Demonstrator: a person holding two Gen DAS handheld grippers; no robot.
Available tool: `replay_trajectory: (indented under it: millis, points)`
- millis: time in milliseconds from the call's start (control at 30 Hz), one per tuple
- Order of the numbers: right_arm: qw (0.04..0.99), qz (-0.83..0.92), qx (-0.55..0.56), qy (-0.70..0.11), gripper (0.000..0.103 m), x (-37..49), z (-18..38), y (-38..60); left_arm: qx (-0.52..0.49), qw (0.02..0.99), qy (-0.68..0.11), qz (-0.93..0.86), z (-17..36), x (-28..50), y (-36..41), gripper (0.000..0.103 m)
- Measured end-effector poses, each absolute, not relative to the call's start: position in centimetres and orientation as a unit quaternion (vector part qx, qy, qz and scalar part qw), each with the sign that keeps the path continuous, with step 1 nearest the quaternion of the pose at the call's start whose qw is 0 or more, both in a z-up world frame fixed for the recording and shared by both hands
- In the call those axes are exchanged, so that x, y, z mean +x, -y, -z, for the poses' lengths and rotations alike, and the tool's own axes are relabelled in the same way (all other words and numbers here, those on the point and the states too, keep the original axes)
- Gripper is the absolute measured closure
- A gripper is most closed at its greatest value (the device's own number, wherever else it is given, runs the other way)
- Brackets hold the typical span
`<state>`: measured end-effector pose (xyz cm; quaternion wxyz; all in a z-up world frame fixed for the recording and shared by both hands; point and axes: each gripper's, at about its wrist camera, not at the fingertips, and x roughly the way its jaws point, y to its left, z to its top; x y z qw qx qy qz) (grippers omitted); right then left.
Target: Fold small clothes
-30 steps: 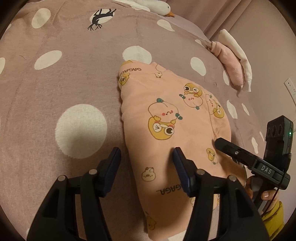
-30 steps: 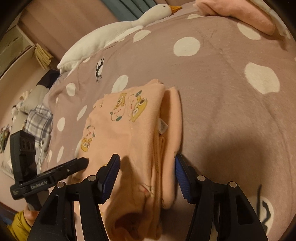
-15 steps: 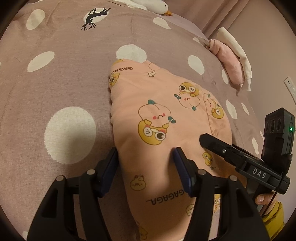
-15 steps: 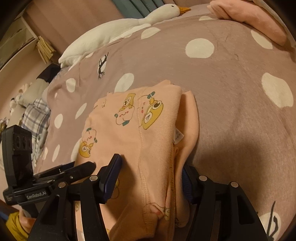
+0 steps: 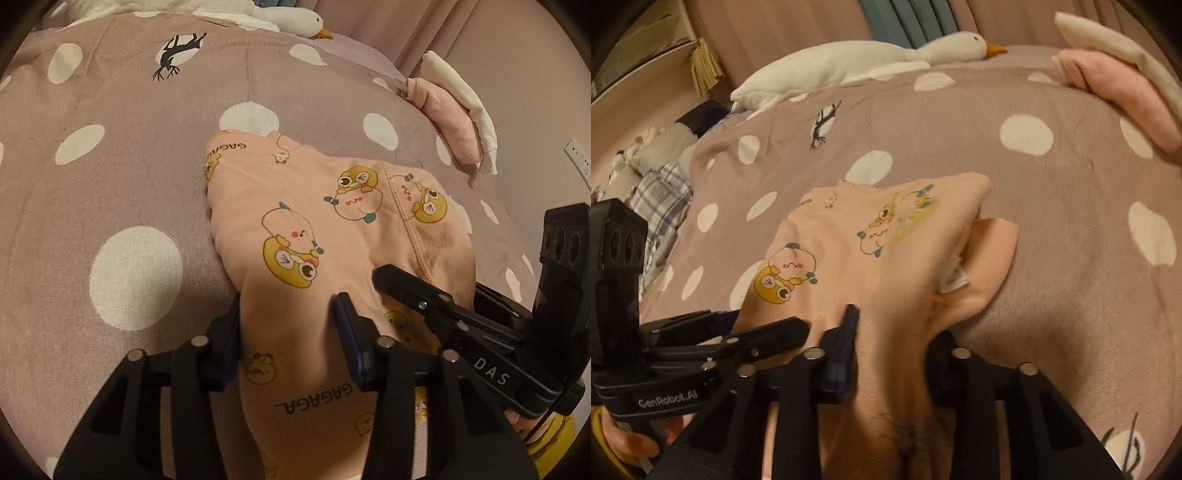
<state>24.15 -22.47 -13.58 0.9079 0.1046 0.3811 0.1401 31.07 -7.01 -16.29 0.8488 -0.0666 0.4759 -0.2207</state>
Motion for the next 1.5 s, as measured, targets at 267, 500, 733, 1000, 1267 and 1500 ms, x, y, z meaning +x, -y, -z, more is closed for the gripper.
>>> replay_trajectory:
  millis: [267, 500, 733, 1000, 1267, 1500]
  points:
    - [0.920, -0.142, 0.086, -0.354, 0.077, 22.6, 12.1, 21.3, -0.072, 0.852, -0.465, 0.230, 15.3, 30.1, 6.7, 0.069]
    - [0.921, -0.150, 0.087, -0.348, 0.077, 20.4, 11.2, 20.6, -0.083, 0.848, -0.467, 0.235, 14.8, 28.3, 6.0, 0.069]
    - [0.924, -0.157, 0.092, -0.336, 0.077, 17.9, 10.0, 19.7, -0.075, 0.851, -0.463, 0.237, 13.9, 25.7, 5.1, 0.069]
    - [0.928, -0.163, 0.090, -0.323, 0.077, 14.5, 8.5, 18.4, -0.073, 0.858, -0.449, 0.238, 11.8, 22.0, 3.8, 0.069]
    - [0.928, -0.178, 0.094, -0.313, 0.077, 11.0, 7.4, 16.9, -0.070, 0.866, -0.437, 0.234, 10.3, 17.8, 2.2, 0.069]
    - [0.928, -0.191, 0.086, -0.308, 0.077, 8.7, 6.8, 15.2, -0.065, 0.872, -0.431, 0.221, 9.7, 14.7, 0.6, 0.069]
